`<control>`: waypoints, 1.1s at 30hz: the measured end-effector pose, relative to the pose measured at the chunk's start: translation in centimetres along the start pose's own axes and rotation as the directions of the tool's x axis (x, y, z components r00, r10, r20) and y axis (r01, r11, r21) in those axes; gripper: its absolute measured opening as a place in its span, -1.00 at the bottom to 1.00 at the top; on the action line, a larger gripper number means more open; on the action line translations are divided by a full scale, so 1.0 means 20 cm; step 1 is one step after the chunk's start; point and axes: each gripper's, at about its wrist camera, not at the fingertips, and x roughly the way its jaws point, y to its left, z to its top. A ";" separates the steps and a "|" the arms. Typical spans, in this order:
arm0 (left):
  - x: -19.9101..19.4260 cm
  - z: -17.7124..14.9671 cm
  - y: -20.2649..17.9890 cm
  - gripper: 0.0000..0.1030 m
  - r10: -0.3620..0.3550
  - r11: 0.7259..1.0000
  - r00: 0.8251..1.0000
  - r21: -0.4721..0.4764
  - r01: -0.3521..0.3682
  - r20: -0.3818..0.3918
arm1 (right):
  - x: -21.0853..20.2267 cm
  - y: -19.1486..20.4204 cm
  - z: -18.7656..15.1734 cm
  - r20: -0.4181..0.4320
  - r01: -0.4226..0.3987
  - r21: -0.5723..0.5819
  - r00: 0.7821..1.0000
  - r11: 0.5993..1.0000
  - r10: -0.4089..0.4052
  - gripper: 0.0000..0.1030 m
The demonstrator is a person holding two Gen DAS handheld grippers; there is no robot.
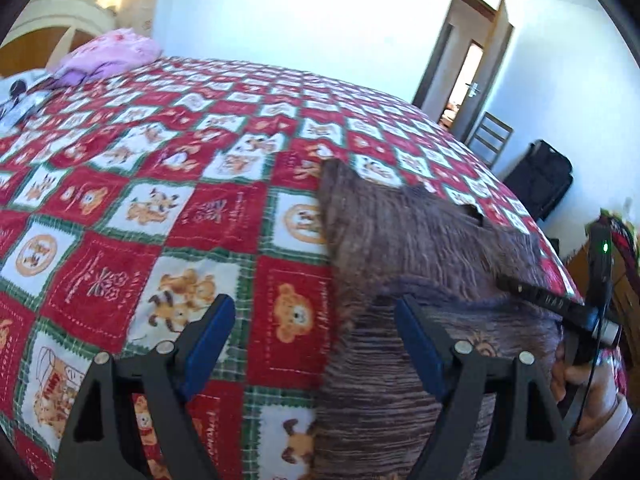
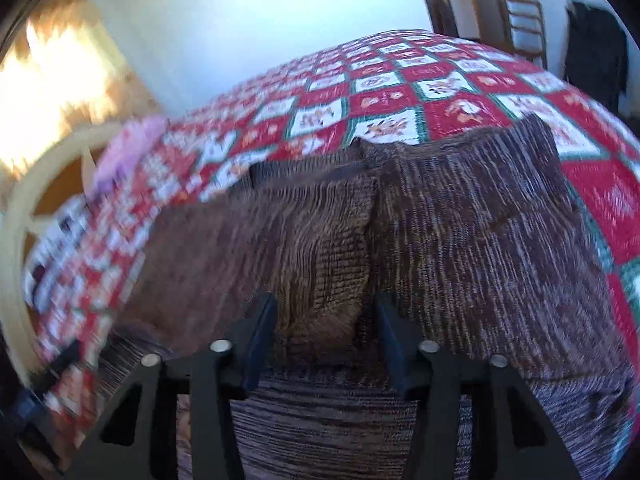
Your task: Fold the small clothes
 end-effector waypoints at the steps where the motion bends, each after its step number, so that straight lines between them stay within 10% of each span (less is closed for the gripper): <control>1: -0.01 0.00 0.00 0.64 -0.005 1.000 1.000 -0.007 0.005 0.001 | 0.00 0.00 0.02 -0.003 0.021 -0.020 1.000 1.000 -0.021 -0.67; 9: 0.08 0.08 -0.14 0.64 -0.001 1.000 1.000 0.024 0.000 0.015 | -0.06 -0.02 0.04 0.013 -0.003 -0.060 1.000 0.998 0.004 -0.85; 16: 0.28 0.02 -0.15 0.65 0.213 0.976 0.975 0.061 -0.209 -0.062 | -0.11 -0.12 0.00 0.012 -0.107 0.038 0.994 0.994 0.107 -0.55; 21: 0.26 0.00 -0.09 0.69 0.234 0.972 0.971 0.040 -0.233 -0.038 | -0.25 -0.15 0.14 0.167 0.027 -0.002 0.986 1.000 -0.027 -0.56; 27: 0.25 -0.02 -0.12 0.70 0.285 0.957 0.958 0.061 -0.285 -0.003 | 0.19 -0.02 0.26 -0.036 -0.035 -0.037 0.999 0.999 0.034 -0.54; 33: 0.25 -0.01 -0.06 0.83 0.291 0.957 0.957 0.024 -0.290 -0.015 | 0.28 0.09 0.27 0.013 0.027 -0.100 1.000 0.995 -0.026 -0.50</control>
